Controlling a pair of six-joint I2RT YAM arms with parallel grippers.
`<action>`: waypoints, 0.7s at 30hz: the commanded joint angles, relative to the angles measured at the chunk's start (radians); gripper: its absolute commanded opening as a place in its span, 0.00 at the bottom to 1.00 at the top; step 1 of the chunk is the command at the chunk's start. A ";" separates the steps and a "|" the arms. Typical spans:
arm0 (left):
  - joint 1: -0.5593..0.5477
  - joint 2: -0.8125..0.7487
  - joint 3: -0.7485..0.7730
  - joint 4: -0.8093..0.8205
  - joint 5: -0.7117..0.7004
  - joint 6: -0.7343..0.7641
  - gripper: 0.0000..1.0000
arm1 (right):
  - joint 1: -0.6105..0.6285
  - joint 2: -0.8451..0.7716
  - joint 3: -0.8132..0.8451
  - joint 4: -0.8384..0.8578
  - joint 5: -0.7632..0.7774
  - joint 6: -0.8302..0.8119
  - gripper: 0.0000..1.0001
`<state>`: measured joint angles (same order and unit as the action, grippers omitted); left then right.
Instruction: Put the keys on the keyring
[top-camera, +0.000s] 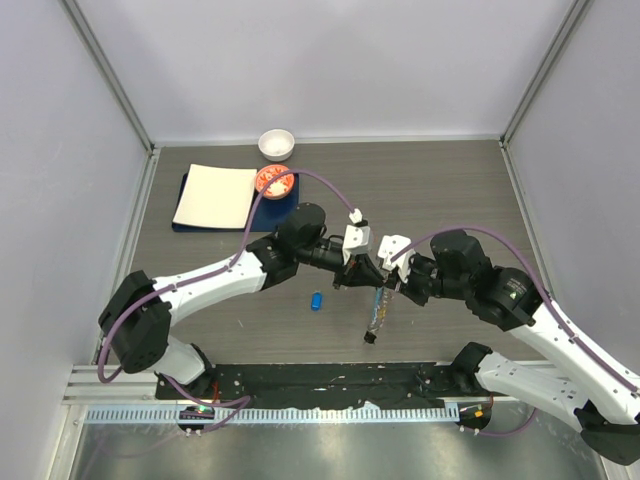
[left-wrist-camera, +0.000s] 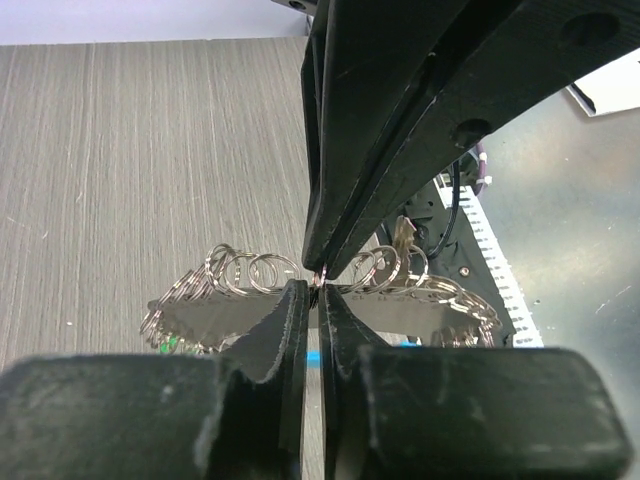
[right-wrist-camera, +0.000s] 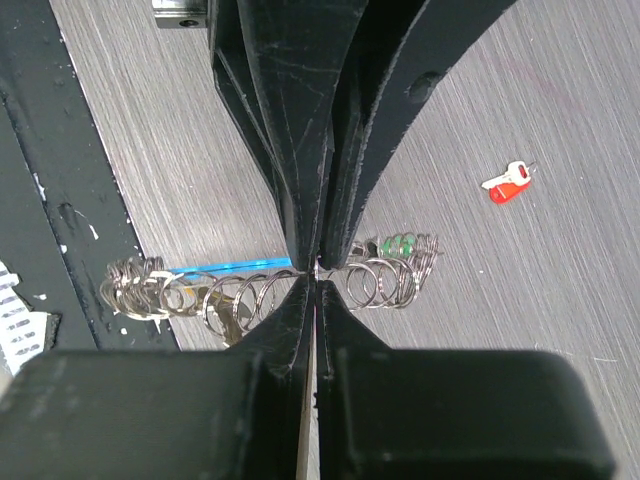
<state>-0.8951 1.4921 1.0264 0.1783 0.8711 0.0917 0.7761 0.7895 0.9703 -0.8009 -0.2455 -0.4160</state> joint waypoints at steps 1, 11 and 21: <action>-0.011 0.008 0.032 -0.010 -0.041 0.023 0.01 | 0.005 -0.024 0.016 0.118 -0.040 0.002 0.01; -0.010 -0.067 -0.077 0.153 -0.175 -0.038 0.00 | 0.005 -0.059 -0.010 0.166 -0.003 0.075 0.25; 0.061 -0.167 -0.232 0.401 -0.267 -0.210 0.00 | 0.003 -0.104 -0.039 0.319 0.124 0.219 0.73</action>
<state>-0.8597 1.4227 0.7933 0.3836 0.6460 -0.0490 0.7765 0.7044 0.9447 -0.6079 -0.1902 -0.2745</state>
